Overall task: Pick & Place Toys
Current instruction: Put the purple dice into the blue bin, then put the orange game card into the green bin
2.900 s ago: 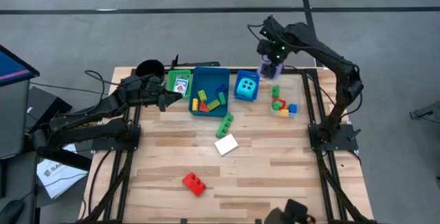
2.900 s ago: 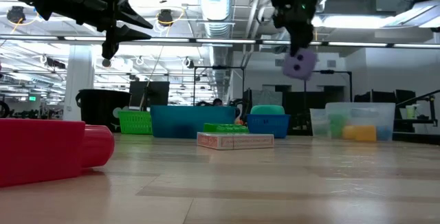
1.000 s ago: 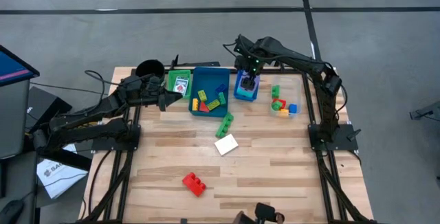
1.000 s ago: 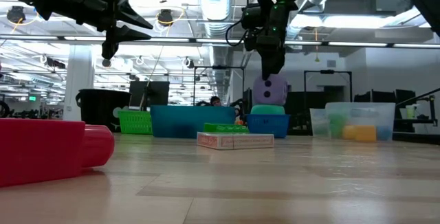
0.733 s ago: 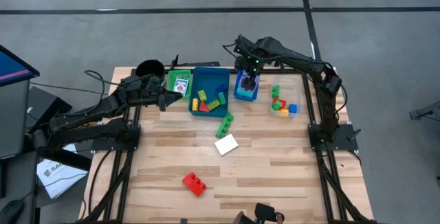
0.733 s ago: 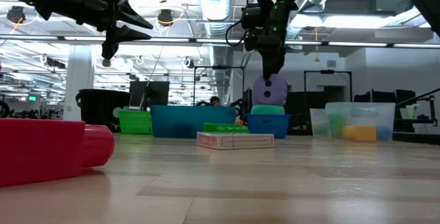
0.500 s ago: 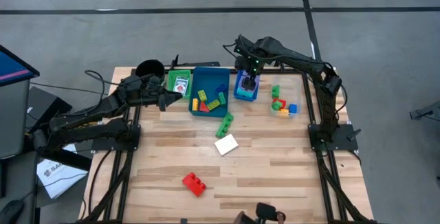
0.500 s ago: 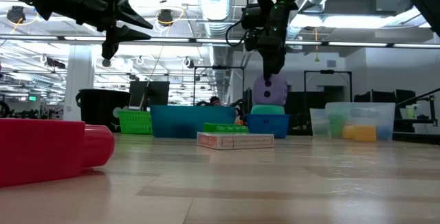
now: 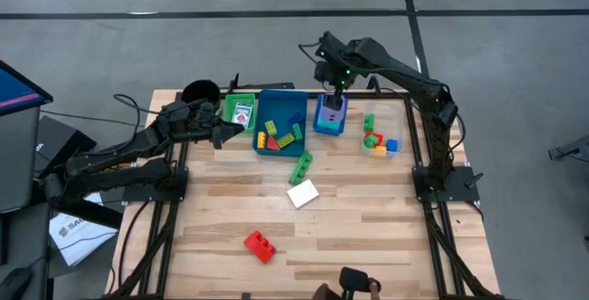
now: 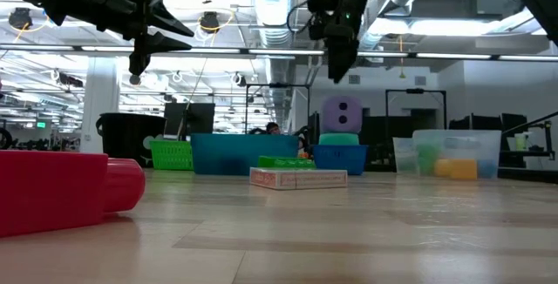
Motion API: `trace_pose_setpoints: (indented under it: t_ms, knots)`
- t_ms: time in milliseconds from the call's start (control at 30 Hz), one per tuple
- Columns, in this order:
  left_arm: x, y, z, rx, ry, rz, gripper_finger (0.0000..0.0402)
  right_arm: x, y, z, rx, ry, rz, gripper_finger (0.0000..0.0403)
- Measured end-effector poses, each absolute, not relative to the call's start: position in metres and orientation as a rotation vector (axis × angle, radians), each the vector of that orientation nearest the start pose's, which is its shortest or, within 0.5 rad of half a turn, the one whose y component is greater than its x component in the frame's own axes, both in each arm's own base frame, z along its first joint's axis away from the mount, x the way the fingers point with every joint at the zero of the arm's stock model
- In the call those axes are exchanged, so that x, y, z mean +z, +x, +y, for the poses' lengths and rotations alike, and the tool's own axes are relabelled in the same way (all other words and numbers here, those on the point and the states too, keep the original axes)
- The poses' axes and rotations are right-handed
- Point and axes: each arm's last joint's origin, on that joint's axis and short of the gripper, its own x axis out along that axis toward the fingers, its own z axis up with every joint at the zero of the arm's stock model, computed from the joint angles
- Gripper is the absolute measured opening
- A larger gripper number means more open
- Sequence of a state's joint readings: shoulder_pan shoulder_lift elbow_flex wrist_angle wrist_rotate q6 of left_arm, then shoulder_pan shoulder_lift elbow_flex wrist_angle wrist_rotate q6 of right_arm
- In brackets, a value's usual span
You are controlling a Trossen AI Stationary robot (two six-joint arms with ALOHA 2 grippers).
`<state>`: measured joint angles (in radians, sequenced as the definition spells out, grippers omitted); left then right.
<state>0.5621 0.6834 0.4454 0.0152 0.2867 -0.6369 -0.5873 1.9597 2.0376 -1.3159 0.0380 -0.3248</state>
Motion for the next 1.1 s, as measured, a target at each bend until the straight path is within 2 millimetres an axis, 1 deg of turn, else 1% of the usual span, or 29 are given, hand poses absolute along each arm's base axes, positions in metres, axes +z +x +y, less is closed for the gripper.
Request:
trace_pose_setpoints:
  t_ms: [267, 333, 400, 533, 633, 700, 800, 900, 1000, 1100]
  knots:
    - [0.249, 0.140, 0.079, 0.332, -0.723, 0.110, 0.0108, 0.370, 0.323, -0.215, -0.409, 0.000, 1.199, 0.0400]
    - [0.250, 0.140, 0.079, 0.332, -0.722, 0.108, 0.0108, 0.382, 0.320, -0.211, -0.428, -0.001, 1.178, 0.0400]
    - [0.251, 0.141, 0.079, 0.329, -0.717, 0.097, 0.0108, 0.395, 0.320, -0.205, -0.436, 0.025, 1.137, 0.0400]
    - [0.255, 0.141, 0.080, 0.334, -0.697, 0.055, 0.0108, 0.419, 0.319, -0.185, -0.362, 0.162, 1.007, 0.0400]
    - [0.257, 0.141, 0.081, 0.374, -0.689, 0.016, 0.0108, 0.437, 0.316, -0.160, -0.309, 0.241, 0.901, 0.0400]
    - [0.259, 0.141, 0.082, 0.396, -0.695, -0.010, 0.0108, 0.447, 0.316, -0.139, -0.281, 0.255, 0.860, 0.0400]
    - [0.259, 0.140, 0.083, 0.427, -0.687, -0.016, 0.0108, 0.459, 0.315, -0.103, -0.250, 0.265, 0.829, 0.0400]
    - [0.259, 0.140, 0.083, 0.426, -0.691, -0.018, 0.0108, 0.469, 0.309, -0.064, -0.304, 0.206, 0.817, 0.0400]
    - [0.259, 0.141, 0.082, 0.382, -0.729, -0.010, 0.0108, 0.473, 0.299, -0.025, -0.396, 0.124, 0.817, 0.0400]
    - [0.259, 0.141, 0.080, 0.336, -0.738, 0.003, 0.0108, 0.465, 0.286, 0.012, -0.421, 0.085, 0.800, 0.0400]
